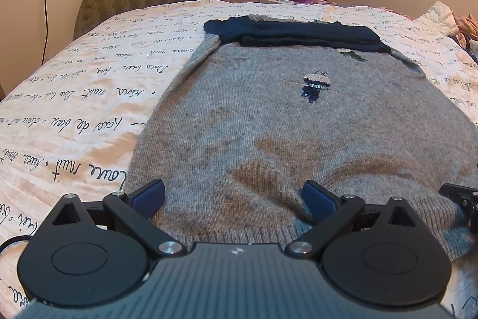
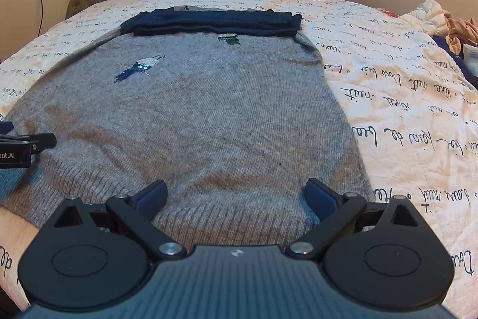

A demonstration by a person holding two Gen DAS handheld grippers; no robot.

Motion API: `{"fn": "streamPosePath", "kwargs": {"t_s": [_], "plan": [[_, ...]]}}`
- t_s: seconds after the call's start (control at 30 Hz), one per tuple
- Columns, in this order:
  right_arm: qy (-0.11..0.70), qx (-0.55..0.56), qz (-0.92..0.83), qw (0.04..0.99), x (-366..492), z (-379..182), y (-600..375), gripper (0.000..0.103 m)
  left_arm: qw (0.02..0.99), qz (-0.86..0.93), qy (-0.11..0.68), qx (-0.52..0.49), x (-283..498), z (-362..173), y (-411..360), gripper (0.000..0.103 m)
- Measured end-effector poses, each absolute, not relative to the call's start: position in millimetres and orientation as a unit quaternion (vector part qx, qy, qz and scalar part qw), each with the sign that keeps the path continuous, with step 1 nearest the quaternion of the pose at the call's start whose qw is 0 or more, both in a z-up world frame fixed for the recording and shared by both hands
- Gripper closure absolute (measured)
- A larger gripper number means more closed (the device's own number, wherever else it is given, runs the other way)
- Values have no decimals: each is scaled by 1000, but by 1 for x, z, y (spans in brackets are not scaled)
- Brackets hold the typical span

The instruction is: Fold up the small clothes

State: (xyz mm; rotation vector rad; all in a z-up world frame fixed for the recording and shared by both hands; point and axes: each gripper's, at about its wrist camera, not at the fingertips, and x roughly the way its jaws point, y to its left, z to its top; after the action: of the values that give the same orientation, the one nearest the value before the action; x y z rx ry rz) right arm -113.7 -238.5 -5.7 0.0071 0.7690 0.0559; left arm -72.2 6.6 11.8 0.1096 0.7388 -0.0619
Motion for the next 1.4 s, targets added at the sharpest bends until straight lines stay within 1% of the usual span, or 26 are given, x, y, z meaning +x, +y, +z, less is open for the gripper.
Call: {"fn": "streamPosePath", "kwargs": {"t_s": [1.2, 1.3, 1.4], "plan": [[379, -1, 31, 925, -121, -6, -238, 2, 930, -29, 364, 48, -86, 13, 10, 1], [361, 9, 35, 932, -127, 2, -243, 2, 931, -31, 361, 41, -92, 22, 17, 3], [325, 37, 58, 943, -144, 19, -259, 2, 939, -45, 340, 31, -96, 37, 38, 3]]}}
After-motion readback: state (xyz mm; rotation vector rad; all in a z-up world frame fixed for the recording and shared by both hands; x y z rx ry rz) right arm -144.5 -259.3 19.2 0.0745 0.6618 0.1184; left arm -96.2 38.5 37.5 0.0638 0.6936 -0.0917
